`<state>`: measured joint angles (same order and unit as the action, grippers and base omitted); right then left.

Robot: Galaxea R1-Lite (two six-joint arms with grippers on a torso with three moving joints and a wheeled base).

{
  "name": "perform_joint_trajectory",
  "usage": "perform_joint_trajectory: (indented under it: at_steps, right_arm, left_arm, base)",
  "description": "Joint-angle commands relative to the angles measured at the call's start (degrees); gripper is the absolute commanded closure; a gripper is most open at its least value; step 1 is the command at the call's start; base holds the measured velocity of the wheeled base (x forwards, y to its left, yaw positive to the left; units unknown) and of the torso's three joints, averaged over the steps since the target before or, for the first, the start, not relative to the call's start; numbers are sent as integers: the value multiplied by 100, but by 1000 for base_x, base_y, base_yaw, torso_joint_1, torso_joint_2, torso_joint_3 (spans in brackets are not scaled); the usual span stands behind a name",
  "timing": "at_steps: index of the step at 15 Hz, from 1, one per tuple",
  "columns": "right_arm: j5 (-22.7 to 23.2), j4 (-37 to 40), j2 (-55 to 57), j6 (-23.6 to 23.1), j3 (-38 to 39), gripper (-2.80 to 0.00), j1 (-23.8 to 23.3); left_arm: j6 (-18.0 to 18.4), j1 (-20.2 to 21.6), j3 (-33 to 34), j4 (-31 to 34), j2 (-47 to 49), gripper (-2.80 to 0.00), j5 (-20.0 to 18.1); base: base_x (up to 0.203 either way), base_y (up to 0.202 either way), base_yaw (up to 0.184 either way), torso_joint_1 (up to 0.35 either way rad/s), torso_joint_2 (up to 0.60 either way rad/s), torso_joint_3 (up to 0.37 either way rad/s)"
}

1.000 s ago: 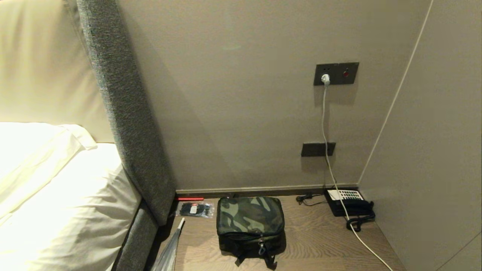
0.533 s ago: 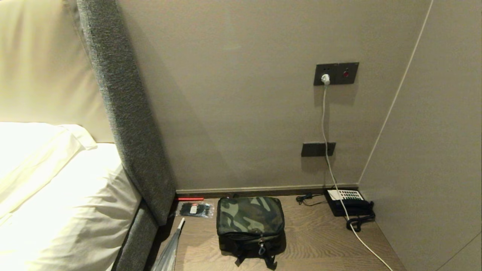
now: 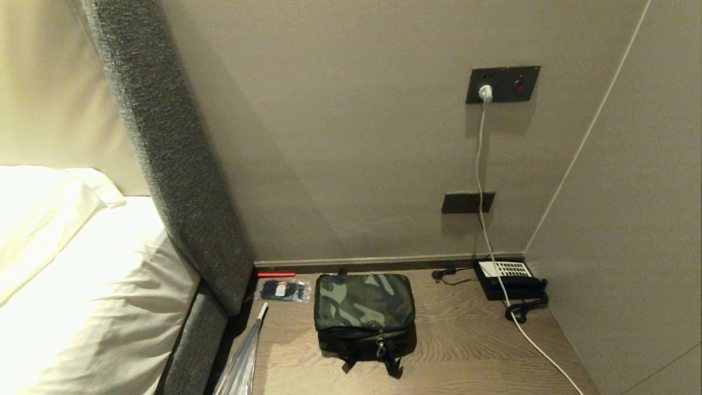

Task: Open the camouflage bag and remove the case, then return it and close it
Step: Open the top of the storage box

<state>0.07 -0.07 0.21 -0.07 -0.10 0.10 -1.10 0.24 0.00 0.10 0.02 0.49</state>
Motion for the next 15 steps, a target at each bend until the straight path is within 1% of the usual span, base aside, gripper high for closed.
perform_joint_trajectory:
  at_steps: [1,15]
  right_arm:
    - [1,-1,6,-1,1,0,8]
    - [1,-1,6,-1,1,0,-1]
  left_arm:
    - [-5,2,18,-1,-11,0,4]
    - [-22,2,18,-1,-11,0,4]
  base:
    - [0,0,0,-2,2,-193]
    - [0,0,0,2,3,-196]
